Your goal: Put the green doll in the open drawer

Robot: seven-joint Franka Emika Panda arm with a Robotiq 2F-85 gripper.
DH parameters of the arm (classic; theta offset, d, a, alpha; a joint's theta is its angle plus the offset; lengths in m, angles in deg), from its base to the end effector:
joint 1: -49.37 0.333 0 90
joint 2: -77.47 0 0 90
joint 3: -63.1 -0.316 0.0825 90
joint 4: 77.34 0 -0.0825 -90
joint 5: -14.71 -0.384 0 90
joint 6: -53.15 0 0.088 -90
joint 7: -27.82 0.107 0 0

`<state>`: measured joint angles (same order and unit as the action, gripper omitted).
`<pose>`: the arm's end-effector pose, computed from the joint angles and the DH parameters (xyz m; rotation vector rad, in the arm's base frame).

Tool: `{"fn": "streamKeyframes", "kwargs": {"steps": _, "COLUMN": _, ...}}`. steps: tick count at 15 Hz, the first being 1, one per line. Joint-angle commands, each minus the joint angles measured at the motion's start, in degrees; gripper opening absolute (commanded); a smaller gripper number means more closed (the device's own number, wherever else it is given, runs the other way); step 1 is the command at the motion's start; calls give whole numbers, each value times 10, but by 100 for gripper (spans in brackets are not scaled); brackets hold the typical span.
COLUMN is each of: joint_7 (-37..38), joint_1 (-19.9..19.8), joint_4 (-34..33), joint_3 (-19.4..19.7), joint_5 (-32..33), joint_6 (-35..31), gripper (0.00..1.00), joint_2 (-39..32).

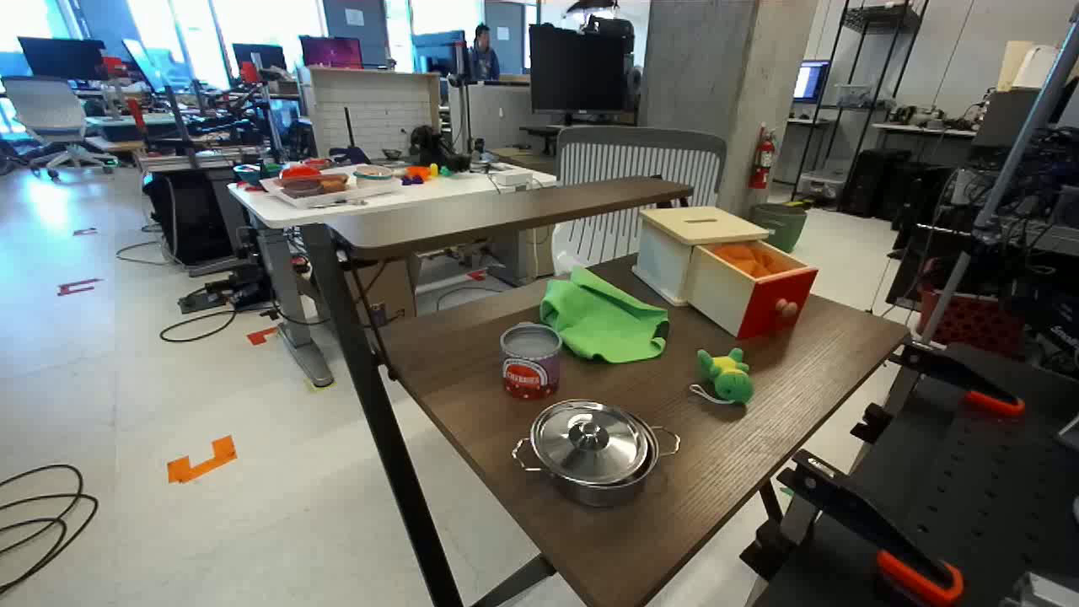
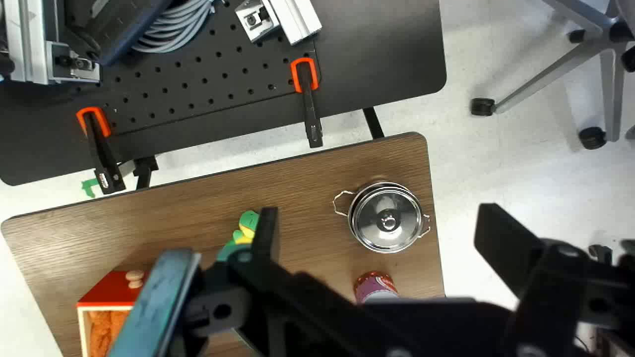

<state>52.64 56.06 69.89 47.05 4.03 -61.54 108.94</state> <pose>0.3425 0.1560 0.4360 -3.1214 0.2487 0.0575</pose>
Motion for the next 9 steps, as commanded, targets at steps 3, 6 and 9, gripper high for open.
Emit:
{"fn": "streamKeyframes", "kwargs": {"steps": 3, "joint_7": 2, "joint_1": 5, "joint_4": -1, "joint_3": 4, "joint_5": 3, "joint_6": 1, "gripper": 100, "joint_2": -1}}
{"fn": "streamKeyframes", "kwargs": {"steps": 6, "joint_7": 2, "joint_1": 5, "joint_4": -1, "joint_3": 5, "joint_5": 3, "joint_6": 1, "gripper": 100, "joint_2": -1}}
{"fn": "streamKeyframes", "kwargs": {"steps": 9, "joint_7": 11, "joint_1": 0, "joint_4": -1, "joint_3": -1, "joint_5": 9, "joint_6": -17, "gripper": 100, "joint_2": -15}}
